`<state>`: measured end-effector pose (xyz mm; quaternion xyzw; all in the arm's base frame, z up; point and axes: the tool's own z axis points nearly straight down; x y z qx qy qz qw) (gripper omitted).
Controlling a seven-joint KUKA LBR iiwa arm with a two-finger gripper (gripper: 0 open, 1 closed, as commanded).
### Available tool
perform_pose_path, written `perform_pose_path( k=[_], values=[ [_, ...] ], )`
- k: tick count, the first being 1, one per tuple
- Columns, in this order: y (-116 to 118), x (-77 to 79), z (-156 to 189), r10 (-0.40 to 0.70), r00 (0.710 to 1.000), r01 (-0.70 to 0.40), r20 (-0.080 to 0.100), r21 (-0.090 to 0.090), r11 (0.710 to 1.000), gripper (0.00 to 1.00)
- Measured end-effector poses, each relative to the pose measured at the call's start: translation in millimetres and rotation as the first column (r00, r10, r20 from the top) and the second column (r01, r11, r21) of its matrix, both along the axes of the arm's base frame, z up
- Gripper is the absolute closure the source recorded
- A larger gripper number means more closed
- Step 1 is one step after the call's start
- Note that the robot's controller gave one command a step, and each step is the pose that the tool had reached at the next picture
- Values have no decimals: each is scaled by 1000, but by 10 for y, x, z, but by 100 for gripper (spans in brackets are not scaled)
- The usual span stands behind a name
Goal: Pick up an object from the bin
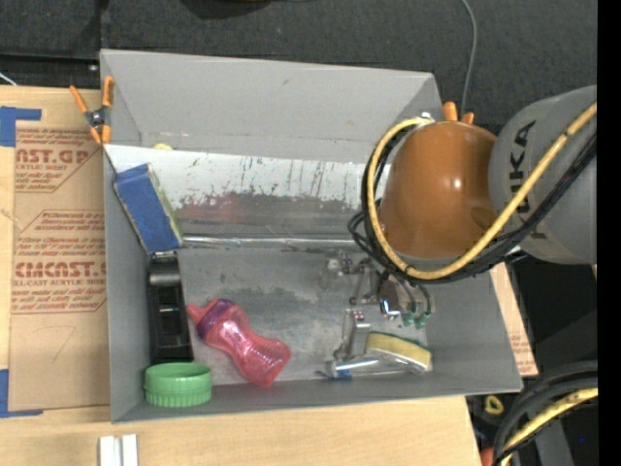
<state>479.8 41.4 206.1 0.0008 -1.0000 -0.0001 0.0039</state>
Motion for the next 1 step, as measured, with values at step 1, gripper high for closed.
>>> perform_pose_path(
  k=[1],
  values=[
    [-3, 17, 43, -1, 1000, 1, 8, 1, 1000, 0]
  ],
)
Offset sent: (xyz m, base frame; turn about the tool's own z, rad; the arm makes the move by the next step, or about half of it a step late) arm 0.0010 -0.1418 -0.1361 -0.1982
